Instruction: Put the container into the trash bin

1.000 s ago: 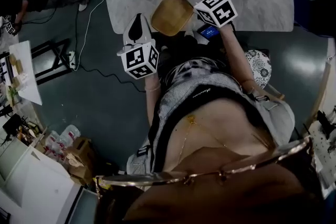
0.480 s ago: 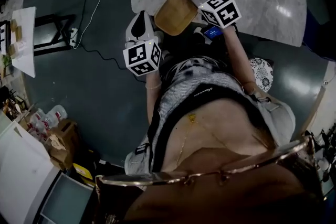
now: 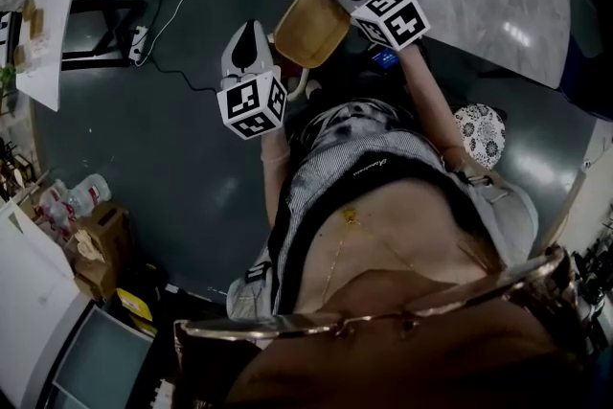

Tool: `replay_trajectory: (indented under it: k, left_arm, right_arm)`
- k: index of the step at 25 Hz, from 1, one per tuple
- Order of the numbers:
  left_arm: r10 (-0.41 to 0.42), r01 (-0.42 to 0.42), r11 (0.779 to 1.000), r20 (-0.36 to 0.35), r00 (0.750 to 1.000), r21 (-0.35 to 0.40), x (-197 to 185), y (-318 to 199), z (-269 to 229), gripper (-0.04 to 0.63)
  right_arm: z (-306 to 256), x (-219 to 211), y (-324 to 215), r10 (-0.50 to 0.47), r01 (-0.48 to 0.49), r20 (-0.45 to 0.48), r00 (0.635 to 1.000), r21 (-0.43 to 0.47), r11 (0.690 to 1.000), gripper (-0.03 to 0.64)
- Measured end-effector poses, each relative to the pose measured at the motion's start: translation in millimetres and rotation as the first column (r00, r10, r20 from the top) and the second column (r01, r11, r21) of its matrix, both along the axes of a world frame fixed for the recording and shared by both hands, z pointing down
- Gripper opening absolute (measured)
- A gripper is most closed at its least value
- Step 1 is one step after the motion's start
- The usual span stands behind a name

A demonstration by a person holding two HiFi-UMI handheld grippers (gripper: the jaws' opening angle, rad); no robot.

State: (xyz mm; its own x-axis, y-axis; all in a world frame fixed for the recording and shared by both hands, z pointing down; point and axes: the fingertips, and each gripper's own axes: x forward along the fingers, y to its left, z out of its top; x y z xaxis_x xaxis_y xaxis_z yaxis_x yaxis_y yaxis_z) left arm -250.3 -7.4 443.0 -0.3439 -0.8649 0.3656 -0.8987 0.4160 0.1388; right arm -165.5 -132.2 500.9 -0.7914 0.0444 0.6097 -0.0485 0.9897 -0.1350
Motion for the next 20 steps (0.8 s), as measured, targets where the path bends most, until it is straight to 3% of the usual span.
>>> replay_trajectory:
  k: [11,20]
  left_arm:
    - [-0.075,0.075,0.997,0.001,0.997,-0.017,-39.5,116.6,14.6,0.001]
    - [-0.140,0.139,0.990,-0.021,0.990,-0.020,-60.4,173.9,26.1,0.002]
  right_arm:
    - [37.1,-58.6,113.1,-0.106,0.105,-0.045,0.993,-0.018,0.994,0.031]
    - [65.6,-79.6,165.1,-0.157,0.158,-0.120,0.980,-0.004,0.987,0.031]
